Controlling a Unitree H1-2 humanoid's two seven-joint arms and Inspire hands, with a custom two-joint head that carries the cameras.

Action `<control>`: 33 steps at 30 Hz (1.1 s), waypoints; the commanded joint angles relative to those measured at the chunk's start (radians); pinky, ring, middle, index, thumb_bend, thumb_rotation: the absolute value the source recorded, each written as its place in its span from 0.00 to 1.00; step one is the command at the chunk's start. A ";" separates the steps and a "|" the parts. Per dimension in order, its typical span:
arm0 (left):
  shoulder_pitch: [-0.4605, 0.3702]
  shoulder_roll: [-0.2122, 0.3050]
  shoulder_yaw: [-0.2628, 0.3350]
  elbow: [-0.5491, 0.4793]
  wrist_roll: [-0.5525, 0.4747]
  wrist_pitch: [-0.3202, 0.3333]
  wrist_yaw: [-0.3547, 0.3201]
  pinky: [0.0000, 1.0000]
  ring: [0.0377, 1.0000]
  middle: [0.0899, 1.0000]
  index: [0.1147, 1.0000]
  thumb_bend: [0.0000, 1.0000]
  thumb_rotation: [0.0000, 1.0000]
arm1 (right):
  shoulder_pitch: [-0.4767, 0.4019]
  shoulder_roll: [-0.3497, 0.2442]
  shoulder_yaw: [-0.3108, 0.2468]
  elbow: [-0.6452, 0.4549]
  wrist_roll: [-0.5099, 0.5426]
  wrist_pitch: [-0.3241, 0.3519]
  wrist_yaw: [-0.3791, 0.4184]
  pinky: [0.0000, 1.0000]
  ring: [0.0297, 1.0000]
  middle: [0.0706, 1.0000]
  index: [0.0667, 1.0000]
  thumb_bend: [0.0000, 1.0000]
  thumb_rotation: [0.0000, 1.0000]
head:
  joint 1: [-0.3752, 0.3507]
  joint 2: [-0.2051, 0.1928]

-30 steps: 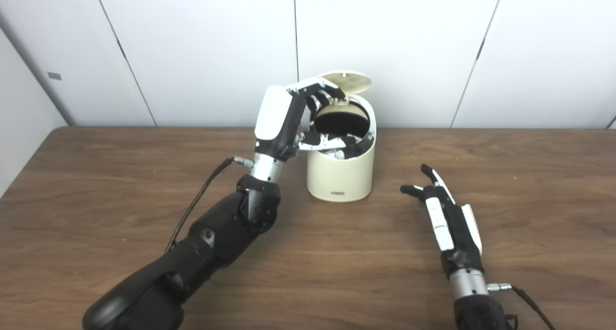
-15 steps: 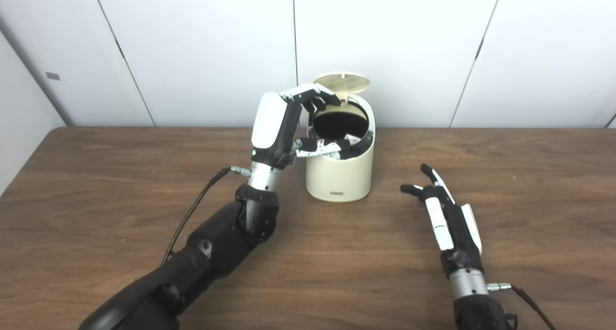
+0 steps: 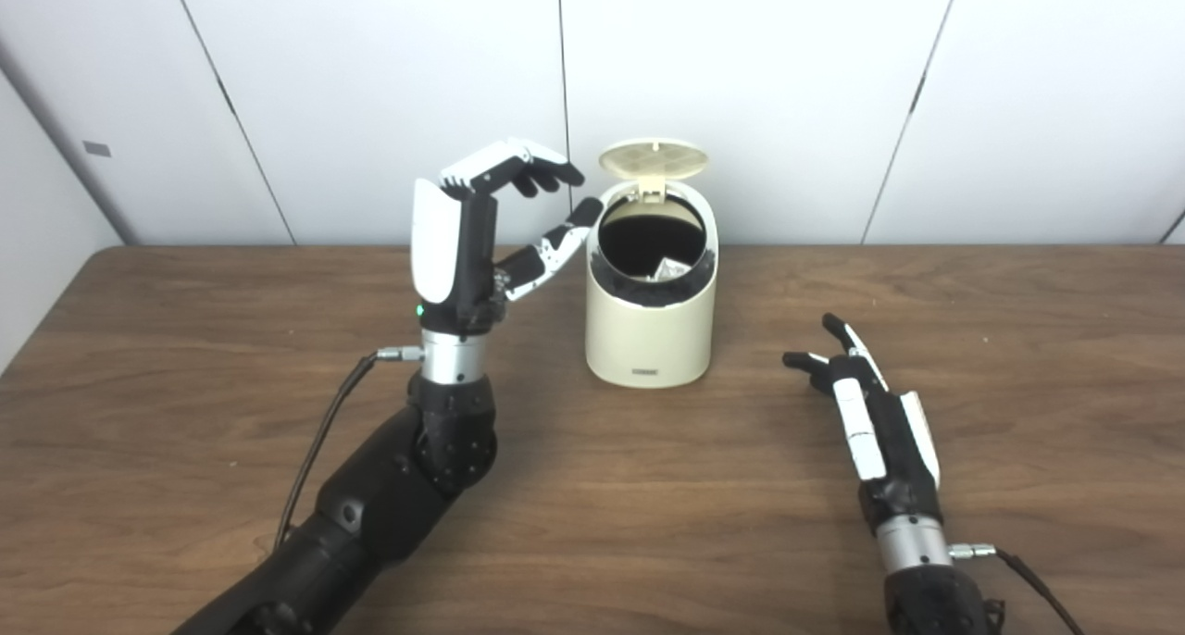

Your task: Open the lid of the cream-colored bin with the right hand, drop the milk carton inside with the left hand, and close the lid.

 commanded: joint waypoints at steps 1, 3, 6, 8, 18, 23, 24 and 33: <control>-0.011 0.009 0.049 -0.039 -0.004 -0.011 -0.031 0.35 0.41 0.46 0.44 0.48 0.00 | -0.030 -0.012 -0.007 -0.013 -0.002 -0.046 -0.007 0.90 0.79 0.71 0.91 0.51 1.00 | -0.001 0.001; 0.013 -0.001 0.100 -0.057 -0.009 -0.011 -0.069 0.35 0.41 0.45 0.44 0.48 0.00 | -0.037 -0.022 -0.007 -0.023 -0.003 -0.044 -0.004 0.88 0.79 0.72 0.87 0.50 1.00 | -0.002 0.002; 0.060 -0.027 0.181 -0.096 -0.060 -0.002 -0.157 0.35 0.42 0.45 0.43 0.48 0.00 | -0.055 -0.035 -0.018 -0.044 0.028 -0.020 0.013 0.90 0.82 0.72 0.84 0.50 1.00 | -0.004 0.005; 0.090 -0.046 0.232 -0.125 -0.089 0.013 -0.225 0.35 0.42 0.45 0.44 0.48 0.00 | -0.069 -0.045 -0.027 -0.053 0.048 -0.005 0.025 0.95 0.85 0.73 0.84 0.51 1.00 | -0.003 0.006; 0.249 -0.109 0.365 -0.345 -0.352 0.361 -0.653 0.63 0.70 0.74 0.70 0.51 0.40 | -0.204 -0.085 -0.053 -0.166 0.103 0.090 0.065 0.91 0.90 0.89 0.87 0.52 0.98 | 0.006 0.021; 0.293 -0.108 0.400 -0.378 -0.409 0.431 -0.782 0.85 0.90 0.97 0.97 0.54 0.85 | -0.284 -0.111 -0.034 -0.196 0.031 0.144 0.062 0.91 0.91 0.90 0.89 0.56 0.99 | 0.002 0.023; 0.300 -0.114 0.410 -0.381 -0.419 0.439 -0.795 0.88 0.93 0.98 0.99 0.57 0.88 | -0.298 -0.117 -0.028 -0.201 0.006 0.154 0.061 0.90 0.90 0.89 0.88 0.55 1.00 | 0.001 0.023; 0.346 -0.185 0.483 -0.378 -0.459 0.458 -0.842 0.99 1.00 1.00 1.00 0.61 0.94 | -0.487 -0.169 0.050 -0.145 -0.184 0.225 0.081 0.81 0.87 0.85 0.78 0.52 1.00 | -0.009 0.023</control>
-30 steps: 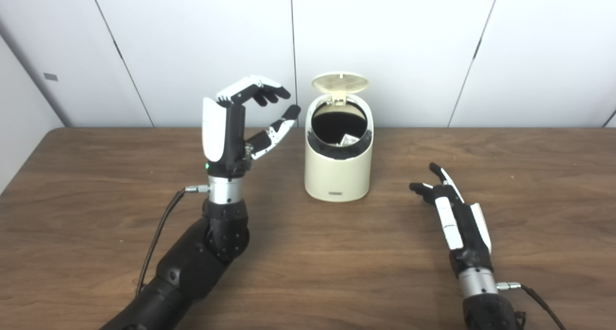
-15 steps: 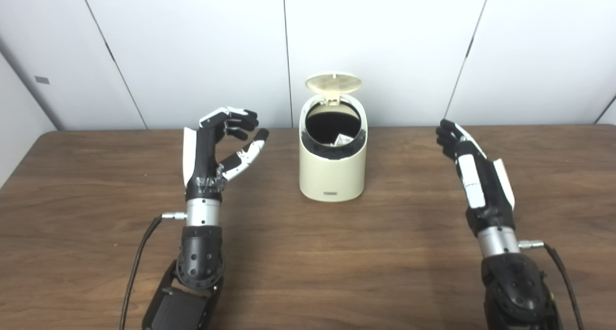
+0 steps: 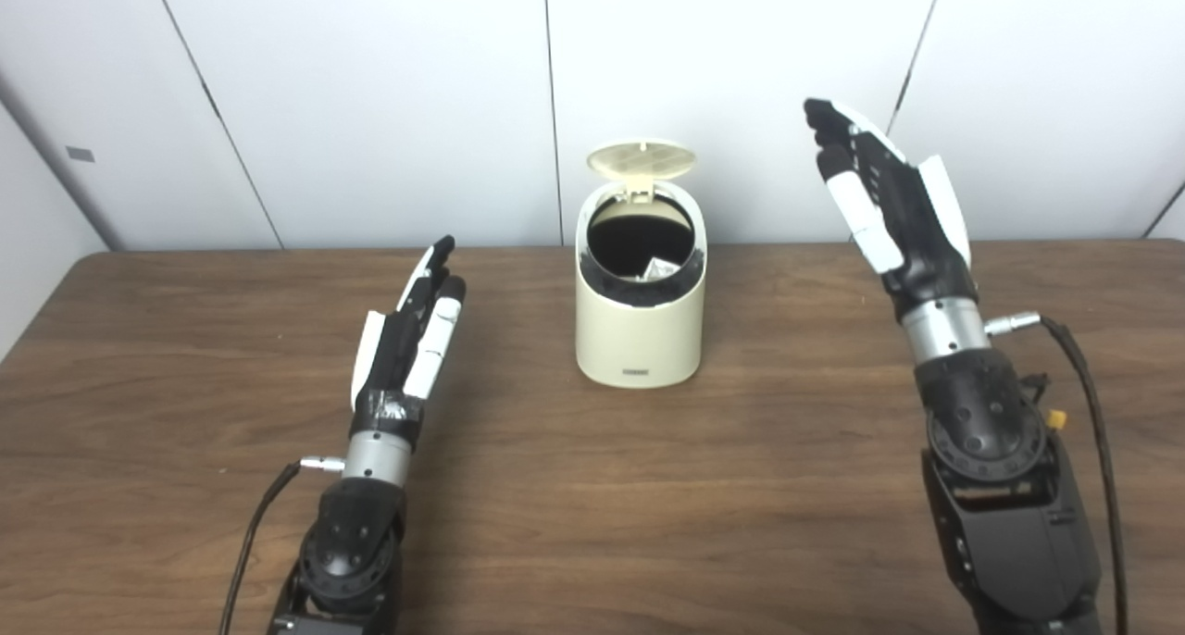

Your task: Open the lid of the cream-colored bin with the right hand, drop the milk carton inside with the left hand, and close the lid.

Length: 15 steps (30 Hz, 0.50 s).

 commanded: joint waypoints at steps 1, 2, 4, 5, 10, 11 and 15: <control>-0.025 -0.013 0.016 -0.027 -0.013 -0.030 -0.008 1.00 1.00 1.00 1.00 0.61 0.93 | -0.087 -0.022 0.023 0.001 -0.052 0.004 0.014 0.82 0.88 0.85 0.77 0.53 1.00 | -0.003 0.001; -0.022 -0.020 0.021 -0.024 -0.015 -0.034 -0.010 1.00 1.00 1.00 1.00 0.61 0.93 | -0.107 -0.033 0.038 0.006 -0.075 0.017 0.026 0.83 0.88 0.85 0.77 0.53 1.00 | -0.003 0.001; -0.018 -0.035 0.032 -0.017 -0.021 -0.041 -0.011 1.00 1.00 1.00 1.00 0.61 0.93 | -0.144 -0.052 0.063 0.015 -0.110 0.054 0.055 0.85 0.90 0.88 0.79 0.57 1.00 | -0.007 0.000; -0.017 -0.041 0.037 -0.014 -0.022 -0.044 -0.013 1.00 1.00 1.00 1.00 0.61 0.93 | -0.154 -0.057 0.070 0.016 -0.121 0.069 0.065 0.86 0.91 0.90 0.79 0.58 1.00 | -0.007 0.000; -0.012 -0.069 0.056 -0.009 -0.036 -0.056 -0.021 1.00 1.00 1.00 1.00 0.60 0.92 | -0.230 -0.100 0.131 0.056 -0.175 0.079 0.145 0.87 0.98 0.97 0.81 0.56 1.00 | -0.005 0.002; -0.011 -0.072 0.058 -0.009 -0.034 -0.057 -0.022 1.00 1.00 1.00 1.00 0.60 0.92 | -0.238 -0.111 0.143 0.058 -0.192 0.080 0.158 0.89 0.99 0.98 0.82 0.57 1.00 | -0.005 0.002; -0.008 -0.087 0.062 -0.012 -0.034 -0.048 -0.024 1.00 1.00 1.00 1.00 0.62 0.91 | -0.276 -0.144 0.200 0.058 -0.274 0.096 0.216 0.90 1.00 1.00 0.78 0.57 1.00 | -0.011 0.000</control>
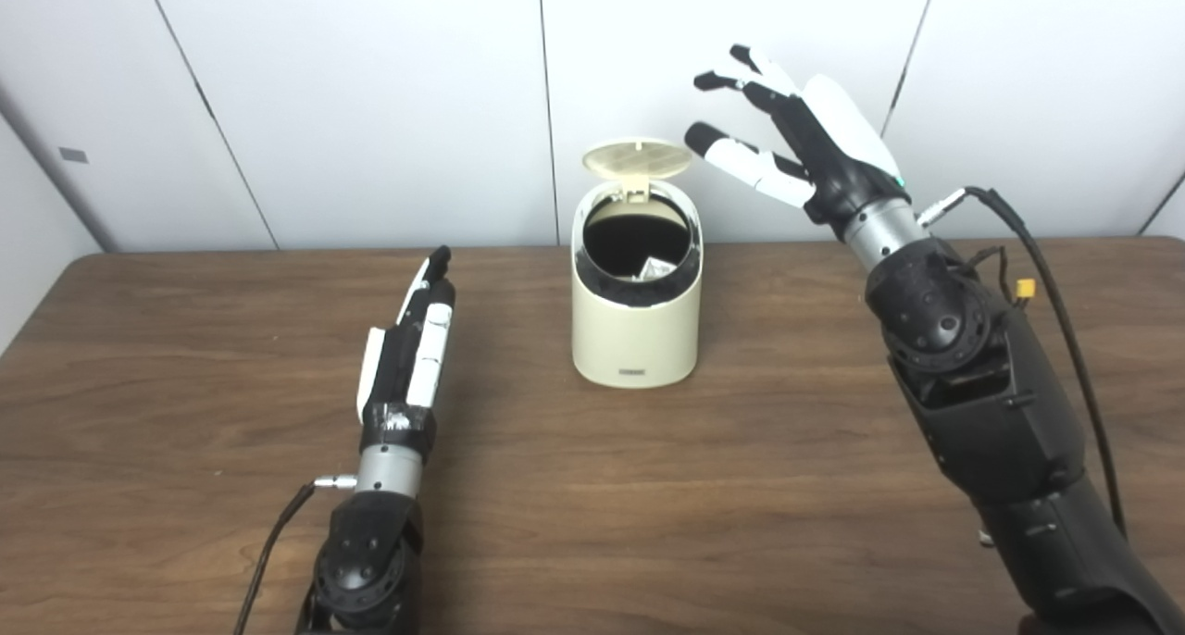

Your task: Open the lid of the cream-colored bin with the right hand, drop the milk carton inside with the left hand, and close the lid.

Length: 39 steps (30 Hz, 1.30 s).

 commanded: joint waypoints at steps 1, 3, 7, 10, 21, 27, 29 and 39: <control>-0.019 -0.009 0.005 -0.016 -0.003 -0.038 -0.003 1.00 1.00 1.00 1.00 0.62 0.91 | -0.071 -0.017 0.006 -0.025 -0.038 -0.004 0.014 0.90 1.00 0.99 0.76 0.58 1.00 | 0.001 0.000; -0.017 -0.015 0.006 -0.020 -0.004 -0.030 -0.004 1.00 1.00 1.00 1.00 0.64 0.91 | -0.074 -0.018 0.015 -0.020 -0.050 0.000 0.025 0.92 1.00 0.99 0.74 0.60 1.00 | 0.002 0.001; -0.018 -0.023 0.004 -0.035 0.005 -0.008 -0.003 1.00 1.00 1.00 1.00 0.64 0.93 | -0.076 -0.014 0.019 -0.011 -0.061 -0.007 0.038 0.97 1.00 0.99 0.72 0.58 1.00 | 0.001 0.005; -0.015 -0.024 0.006 -0.032 0.005 -0.014 -0.004 1.00 1.00 1.00 1.00 0.65 0.94 | -0.077 -0.027 0.040 0.005 -0.086 -0.039 0.041 0.98 1.00 0.98 0.73 0.59 1.00 | 0.003 0.005; -0.015 -0.030 0.015 -0.010 0.000 -0.036 -0.008 1.00 1.00 1.00 1.00 0.65 1.00 | -0.035 -0.040 0.086 -0.032 -0.159 -0.061 0.094 0.99 1.00 0.98 0.75 0.57 1.00 | 0.000 0.001; -0.015 -0.035 0.012 -0.011 0.009 -0.031 -0.005 1.00 1.00 1.00 1.00 0.67 1.00 | -0.001 -0.030 0.094 -0.059 -0.185 -0.070 0.098 0.99 1.00 0.97 0.74 0.57 1.00 | -0.009 -0.007; -0.015 -0.035 0.015 -0.006 -0.001 -0.034 -0.011 1.00 1.00 1.00 1.00 0.67 1.00 | 0.013 -0.031 0.102 -0.075 -0.208 -0.064 0.106 1.00 1.00 0.96 0.74 0.57 1.00 | -0.009 -0.007; -0.018 -0.035 0.018 0.011 -0.005 -0.044 -0.016 1.00 1.00 1.00 1.00 0.66 1.00 | 0.083 -0.035 0.100 -0.136 -0.247 -0.065 0.133 1.00 1.00 0.94 0.74 0.57 1.00 | -0.010 -0.007</control>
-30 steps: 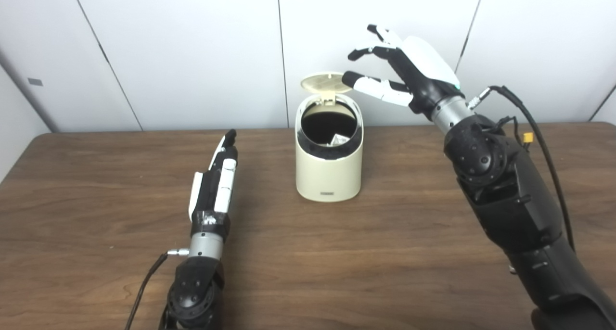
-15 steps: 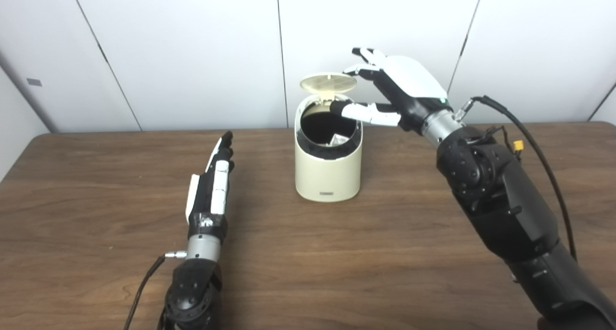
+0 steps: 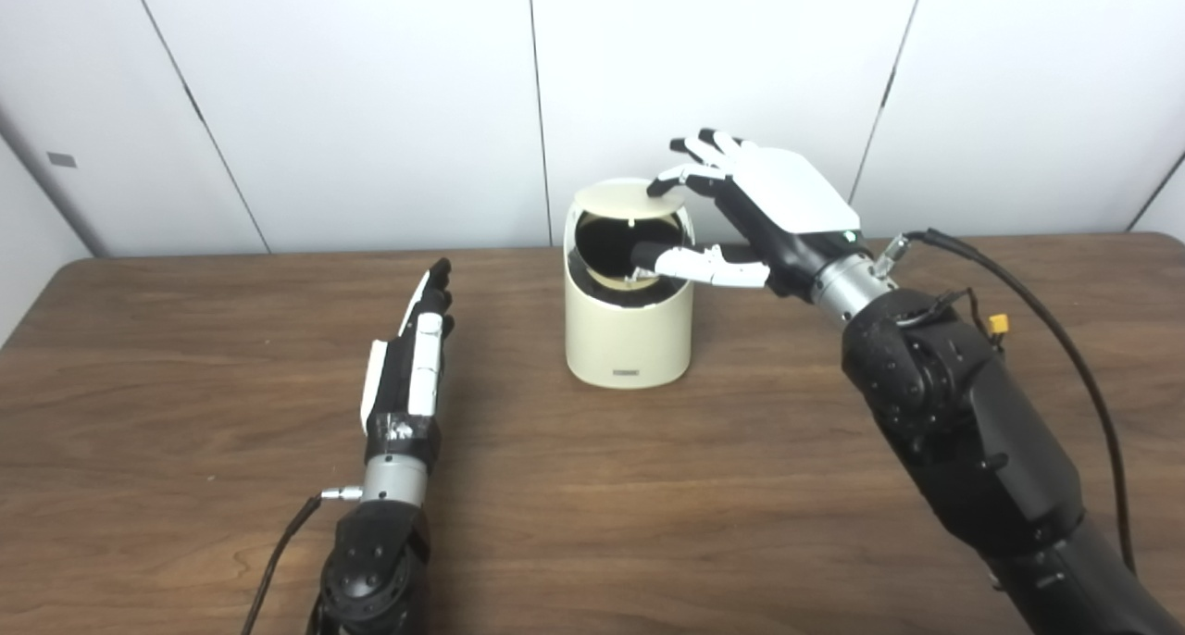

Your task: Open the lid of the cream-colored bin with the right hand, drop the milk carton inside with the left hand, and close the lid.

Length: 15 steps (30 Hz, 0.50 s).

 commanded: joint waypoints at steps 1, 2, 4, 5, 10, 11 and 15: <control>-0.026 -0.002 0.002 -0.009 -0.001 -0.045 -0.005 1.00 1.00 1.00 1.00 0.66 1.00 | -0.015 -0.009 -0.009 -0.034 -0.013 -0.026 0.001 1.00 1.00 0.94 0.74 0.57 1.00 | -0.001 0.001; -0.026 -0.002 0.002 -0.009 -0.001 -0.045 -0.005 1.00 1.00 1.00 1.00 0.66 1.00 | -0.012 -0.009 -0.008 -0.034 -0.015 -0.027 0.002 1.00 1.00 0.94 0.74 0.56 1.00 | -0.001 0.001; -0.028 -0.001 0.002 -0.004 0.002 -0.051 -0.003 1.00 1.00 1.00 1.00 0.66 1.00 | -0.001 -0.005 0.001 -0.028 -0.027 -0.036 -0.002 1.00 1.00 0.94 0.74 0.56 1.00 | 0.003 0.004; -0.029 -0.001 0.001 -0.005 0.002 -0.050 -0.003 1.00 1.00 1.00 1.00 0.66 1.00 | 0.005 -0.002 0.007 -0.025 -0.037 -0.040 -0.002 1.00 1.00 0.95 0.74 0.57 1.00 | 0.003 0.004; -0.028 -0.008 -0.001 -0.007 0.006 -0.050 0.002 1.00 1.00 1.00 1.00 0.66 1.00 | 0.029 0.013 0.018 -0.009 -0.047 -0.059 -0.003 1.00 1.00 0.97 0.74 0.57 1.00 | 0.014 0.009; -0.029 -0.009 -0.001 -0.006 0.008 -0.052 0.003 1.00 1.00 1.00 1.00 0.66 1.00 | 0.032 0.014 0.018 -0.007 -0.047 -0.063 -0.003 1.00 1.00 0.97 0.74 0.57 1.00 | 0.015 0.010; -0.030 -0.012 -0.005 -0.004 0.025 -0.059 0.011 1.00 1.00 1.00 1.00 0.67 1.00 | 0.037 0.022 0.025 0.016 -0.051 -0.076 -0.006 1.00 1.00 0.97 0.74 0.57 1.00 | 0.022 0.011</control>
